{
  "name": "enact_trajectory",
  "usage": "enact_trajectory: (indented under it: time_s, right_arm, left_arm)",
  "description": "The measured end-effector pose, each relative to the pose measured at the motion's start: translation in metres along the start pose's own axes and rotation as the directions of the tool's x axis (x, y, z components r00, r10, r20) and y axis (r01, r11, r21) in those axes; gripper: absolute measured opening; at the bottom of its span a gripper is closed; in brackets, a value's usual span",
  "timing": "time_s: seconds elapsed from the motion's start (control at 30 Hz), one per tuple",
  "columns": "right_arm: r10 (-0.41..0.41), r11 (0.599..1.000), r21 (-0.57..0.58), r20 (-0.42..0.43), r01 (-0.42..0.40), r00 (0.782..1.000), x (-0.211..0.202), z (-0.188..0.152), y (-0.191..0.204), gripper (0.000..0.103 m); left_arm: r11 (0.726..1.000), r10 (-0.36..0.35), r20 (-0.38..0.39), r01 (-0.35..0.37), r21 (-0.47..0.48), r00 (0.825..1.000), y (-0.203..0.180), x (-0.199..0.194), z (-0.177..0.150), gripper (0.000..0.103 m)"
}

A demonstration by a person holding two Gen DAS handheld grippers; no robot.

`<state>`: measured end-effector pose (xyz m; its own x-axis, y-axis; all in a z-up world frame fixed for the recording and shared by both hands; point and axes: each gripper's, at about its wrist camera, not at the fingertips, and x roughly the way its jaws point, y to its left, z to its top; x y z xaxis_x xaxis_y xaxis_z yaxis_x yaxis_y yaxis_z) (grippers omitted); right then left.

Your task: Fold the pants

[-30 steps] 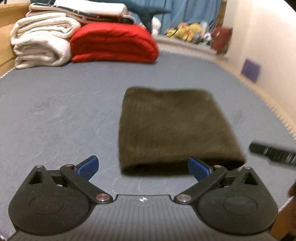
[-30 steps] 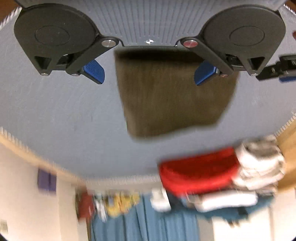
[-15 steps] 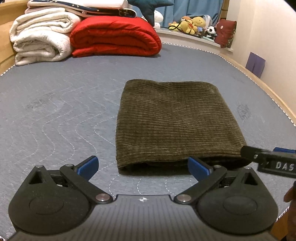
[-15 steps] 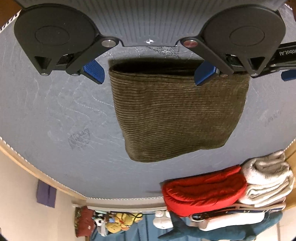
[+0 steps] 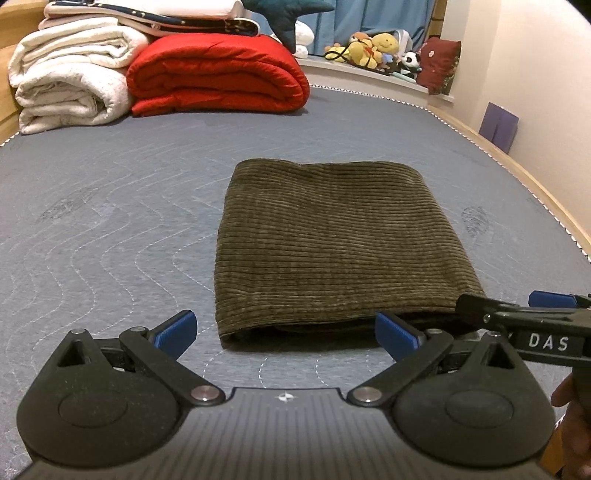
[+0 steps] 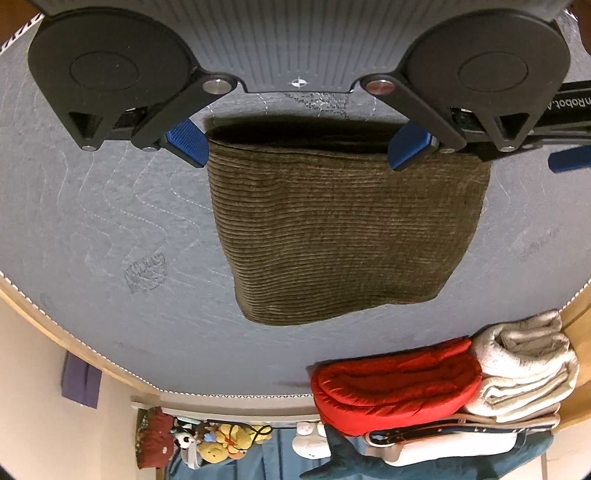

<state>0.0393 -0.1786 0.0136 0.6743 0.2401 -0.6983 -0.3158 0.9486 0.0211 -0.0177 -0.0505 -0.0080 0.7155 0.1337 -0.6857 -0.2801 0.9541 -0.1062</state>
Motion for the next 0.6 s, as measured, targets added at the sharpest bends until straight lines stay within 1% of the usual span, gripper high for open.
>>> enact_trajectory:
  time_s: [0.6]
  right_arm:
    - [-0.020, 0.999, -0.032, 0.011, 0.021, 1.000, -0.0029, -0.0020, 0.0070, 0.102]
  left_arm:
    - [1.000, -0.007, 0.007, 0.007, 0.011, 1.000, -0.0002, 0.0012, -0.0014, 0.103]
